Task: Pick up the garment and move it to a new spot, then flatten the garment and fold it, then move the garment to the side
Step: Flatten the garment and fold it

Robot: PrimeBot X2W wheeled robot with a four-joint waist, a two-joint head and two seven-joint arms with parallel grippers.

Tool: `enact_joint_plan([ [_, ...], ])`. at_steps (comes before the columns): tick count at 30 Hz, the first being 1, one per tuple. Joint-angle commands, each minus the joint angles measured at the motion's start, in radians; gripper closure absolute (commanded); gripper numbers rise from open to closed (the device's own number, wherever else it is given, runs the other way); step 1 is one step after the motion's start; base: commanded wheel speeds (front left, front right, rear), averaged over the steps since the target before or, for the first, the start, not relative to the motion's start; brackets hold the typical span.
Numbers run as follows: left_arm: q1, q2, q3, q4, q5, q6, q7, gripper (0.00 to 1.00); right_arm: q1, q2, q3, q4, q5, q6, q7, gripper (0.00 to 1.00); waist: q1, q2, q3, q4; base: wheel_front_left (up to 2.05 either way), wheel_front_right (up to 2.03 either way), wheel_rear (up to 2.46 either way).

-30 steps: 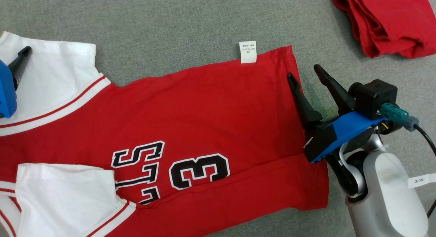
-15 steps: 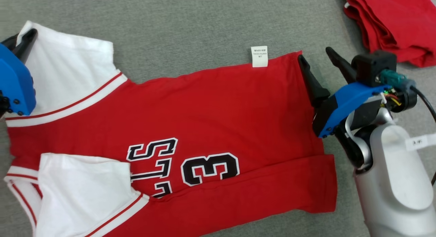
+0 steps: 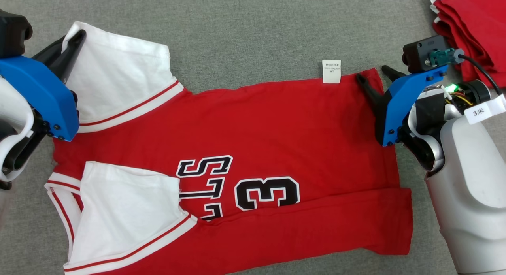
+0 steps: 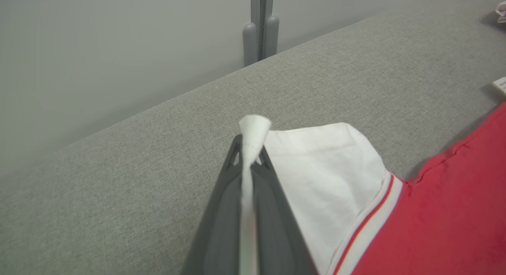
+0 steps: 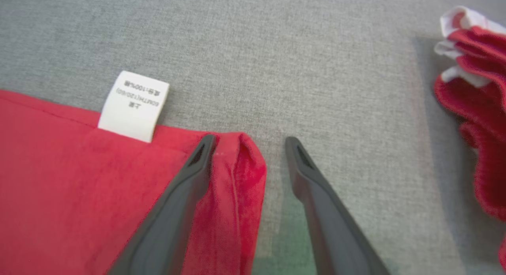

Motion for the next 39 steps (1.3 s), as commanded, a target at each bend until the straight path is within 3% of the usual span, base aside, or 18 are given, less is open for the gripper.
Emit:
enact_joint_plan([
  [1,-0.006,-0.007,-0.006,-0.001,0.005,-0.001,-0.009,1.00,-0.016,-0.008,0.005,0.016,0.013,0.000,0.004,0.52,0.0001,0.0000,0.001,0.004,0.00,0.00,0.00],
  [3,-0.013,-0.010,-0.009,0.001,0.006,-0.001,-0.018,1.00,-0.024,-0.014,0.009,0.026,0.022,0.000,-0.004,0.74,0.0001,0.0000,0.003,0.007,0.00,0.00,0.00],
  [4,-0.015,-0.009,-0.011,0.003,0.007,-0.001,-0.022,1.00,-0.028,-0.016,0.013,0.029,0.027,0.000,-0.014,1.00,0.0001,0.0000,0.003,0.008,0.00,0.00,0.00],
  [15,0.106,-0.002,-0.005,-0.033,-0.006,0.010,-0.144,1.00,0.056,-0.048,0.054,0.018,0.082,0.000,-0.196,1.00,0.0001,0.0000,-0.096,0.018,0.00,0.00,0.00],
  [21,0.284,0.007,0.017,-0.112,-0.022,0.051,-0.237,1.00,0.198,-0.084,0.068,-0.049,0.127,0.000,-0.285,1.00,0.0001,0.0000,-0.195,0.043,0.00,0.00,0.00],
  [30,0.540,-0.047,0.009,-0.160,-0.056,0.105,-0.375,1.00,0.398,-0.065,0.007,-0.150,0.099,0.000,-0.330,1.00,0.0001,0.0000,-0.294,0.070,0.00,0.00,0.00],
  [39,0.684,-0.096,0.007,-0.097,-0.085,0.130,-0.471,1.00,0.529,-0.041,-0.031,-0.243,0.076,0.000,-0.308,1.00,0.0001,0.0000,-0.313,0.073,0.00,0.00,0.00],
])
